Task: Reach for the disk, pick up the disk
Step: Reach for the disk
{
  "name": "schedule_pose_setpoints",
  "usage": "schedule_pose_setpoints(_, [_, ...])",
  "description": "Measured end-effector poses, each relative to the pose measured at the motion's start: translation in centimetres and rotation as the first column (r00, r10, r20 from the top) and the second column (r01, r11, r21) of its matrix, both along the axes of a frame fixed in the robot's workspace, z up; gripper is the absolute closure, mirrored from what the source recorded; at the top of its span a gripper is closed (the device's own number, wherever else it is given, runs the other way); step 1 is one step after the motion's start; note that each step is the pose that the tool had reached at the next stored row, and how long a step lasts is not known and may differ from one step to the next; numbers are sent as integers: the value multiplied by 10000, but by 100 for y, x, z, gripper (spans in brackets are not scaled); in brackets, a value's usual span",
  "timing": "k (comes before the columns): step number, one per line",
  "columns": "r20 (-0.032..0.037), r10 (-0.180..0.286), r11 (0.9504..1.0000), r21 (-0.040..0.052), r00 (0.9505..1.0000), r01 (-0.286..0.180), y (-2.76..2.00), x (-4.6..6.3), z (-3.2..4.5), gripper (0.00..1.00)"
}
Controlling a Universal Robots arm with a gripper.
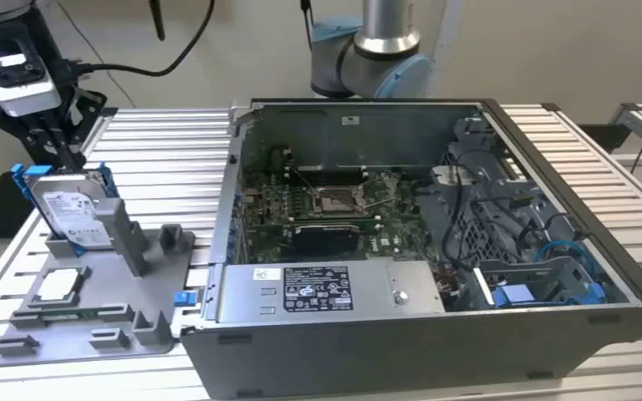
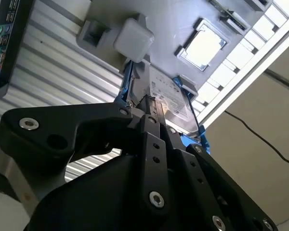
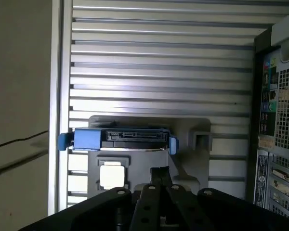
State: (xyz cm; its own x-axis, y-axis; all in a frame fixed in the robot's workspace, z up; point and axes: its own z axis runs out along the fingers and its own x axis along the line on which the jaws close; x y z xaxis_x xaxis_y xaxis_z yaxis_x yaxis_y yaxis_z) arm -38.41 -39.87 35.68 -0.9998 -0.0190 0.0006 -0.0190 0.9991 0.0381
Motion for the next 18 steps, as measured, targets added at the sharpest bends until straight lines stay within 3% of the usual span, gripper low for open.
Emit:
schedule_pose_setpoints(4, [4,0,10000,0,10000,0,68,-122,-4,100])
schedule_pose_setpoints(11, [15,1,10000,0,10000,-1,123,-430,-12,100])
schedule_pose_setpoints(18, [16,2,10000,1,10000,-2,292,-525,-18,100])
